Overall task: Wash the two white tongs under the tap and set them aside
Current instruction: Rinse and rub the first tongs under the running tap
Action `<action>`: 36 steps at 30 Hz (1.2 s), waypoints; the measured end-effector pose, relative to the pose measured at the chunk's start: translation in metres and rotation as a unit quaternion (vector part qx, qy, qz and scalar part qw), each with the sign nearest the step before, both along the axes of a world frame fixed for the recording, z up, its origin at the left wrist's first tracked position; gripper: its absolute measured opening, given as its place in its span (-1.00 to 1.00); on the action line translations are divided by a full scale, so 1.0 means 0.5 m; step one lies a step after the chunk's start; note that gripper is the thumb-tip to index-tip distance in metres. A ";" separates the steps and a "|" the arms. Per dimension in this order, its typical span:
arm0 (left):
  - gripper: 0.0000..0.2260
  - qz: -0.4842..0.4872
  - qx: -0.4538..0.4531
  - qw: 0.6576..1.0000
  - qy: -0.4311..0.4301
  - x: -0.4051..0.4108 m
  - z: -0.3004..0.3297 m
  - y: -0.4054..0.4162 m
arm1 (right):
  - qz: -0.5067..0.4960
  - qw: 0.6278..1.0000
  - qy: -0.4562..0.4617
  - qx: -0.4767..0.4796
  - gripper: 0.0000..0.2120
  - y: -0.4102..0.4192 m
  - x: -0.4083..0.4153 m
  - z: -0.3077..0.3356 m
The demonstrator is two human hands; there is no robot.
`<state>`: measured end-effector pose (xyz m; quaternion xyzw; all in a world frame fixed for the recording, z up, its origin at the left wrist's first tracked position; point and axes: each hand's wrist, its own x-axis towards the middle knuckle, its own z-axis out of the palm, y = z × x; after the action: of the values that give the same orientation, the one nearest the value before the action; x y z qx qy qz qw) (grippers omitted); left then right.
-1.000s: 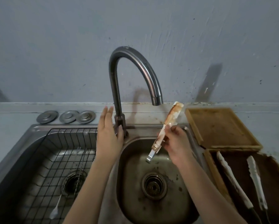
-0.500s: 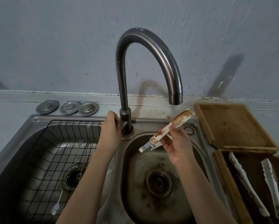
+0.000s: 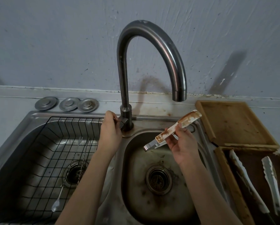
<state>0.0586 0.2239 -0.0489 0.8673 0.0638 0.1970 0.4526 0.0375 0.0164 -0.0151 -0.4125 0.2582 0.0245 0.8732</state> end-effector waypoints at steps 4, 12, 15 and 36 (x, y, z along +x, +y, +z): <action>-0.76 0.005 -0.022 1.000 -0.015 -0.003 -0.009 0.003 | -0.003 1.000 0.008 -0.001 -0.93 0.004 -0.003 -0.003; -0.75 0.002 -0.034 0.999 -0.041 -0.006 -0.019 0.005 | -0.014 1.000 0.021 -0.010 -0.91 -0.002 -0.006 -0.005; -0.74 0.007 -0.031 0.998 -0.045 -0.006 -0.020 0.003 | -0.014 1.000 0.024 -0.009 -0.92 -0.003 -0.007 -0.004; -0.77 0.031 -0.050 0.998 -0.022 -0.019 -0.008 -0.007 | -0.018 1.000 0.014 -0.006 -0.85 -0.011 -0.006 -0.018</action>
<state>0.0491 0.2202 -0.0529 0.8364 0.0903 0.2266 0.4908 0.0343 0.0106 -0.0241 -0.4126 0.2781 0.0132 0.8673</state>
